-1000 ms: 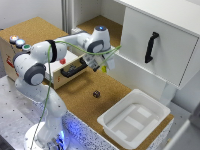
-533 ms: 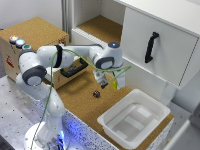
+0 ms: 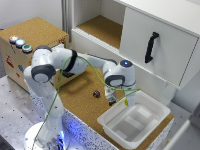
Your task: Store the grasped yellow object in the box
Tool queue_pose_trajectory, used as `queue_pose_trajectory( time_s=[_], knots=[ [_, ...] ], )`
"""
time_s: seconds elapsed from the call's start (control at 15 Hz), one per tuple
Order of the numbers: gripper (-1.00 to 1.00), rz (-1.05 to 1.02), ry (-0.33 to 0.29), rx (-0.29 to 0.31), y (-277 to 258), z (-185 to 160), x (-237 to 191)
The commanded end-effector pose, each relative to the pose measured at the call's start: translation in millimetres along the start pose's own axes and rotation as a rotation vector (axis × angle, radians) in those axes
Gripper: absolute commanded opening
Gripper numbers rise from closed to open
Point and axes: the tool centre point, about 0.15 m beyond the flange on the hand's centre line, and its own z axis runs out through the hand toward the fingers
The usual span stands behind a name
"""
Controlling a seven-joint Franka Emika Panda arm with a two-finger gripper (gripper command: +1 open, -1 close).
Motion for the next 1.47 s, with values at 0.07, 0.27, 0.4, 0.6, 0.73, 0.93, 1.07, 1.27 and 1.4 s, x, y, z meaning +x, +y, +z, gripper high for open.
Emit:
queue_pose_trajectory(
  time_s=[0.07, 0.27, 0.4, 0.6, 0.73, 0.93, 1.07, 1.27, 1.4],
  knots=[
    [-1.00, 0.190, -0.061, -0.118, 30, 46, 31],
    [-1.00, 0.325, -0.078, -0.116, 52, 51, 22],
    [-1.00, 0.428, -0.108, -0.098, 69, 58, 13],
    [-1.00, 0.551, -0.130, -0.086, 82, 63, -6],
    [-1.00, 0.625, -0.125, -0.082, 84, 61, -17],
    [1.00, 0.656, -0.096, -0.049, 75, 49, -18],
    [1.00, 0.658, -0.083, -0.037, 70, 42, -17],
    [1.00, 0.658, -0.067, -0.014, 62, 28, -17],
    [1.00, 0.637, -0.062, 0.007, 56, 18, -18]
  ],
)
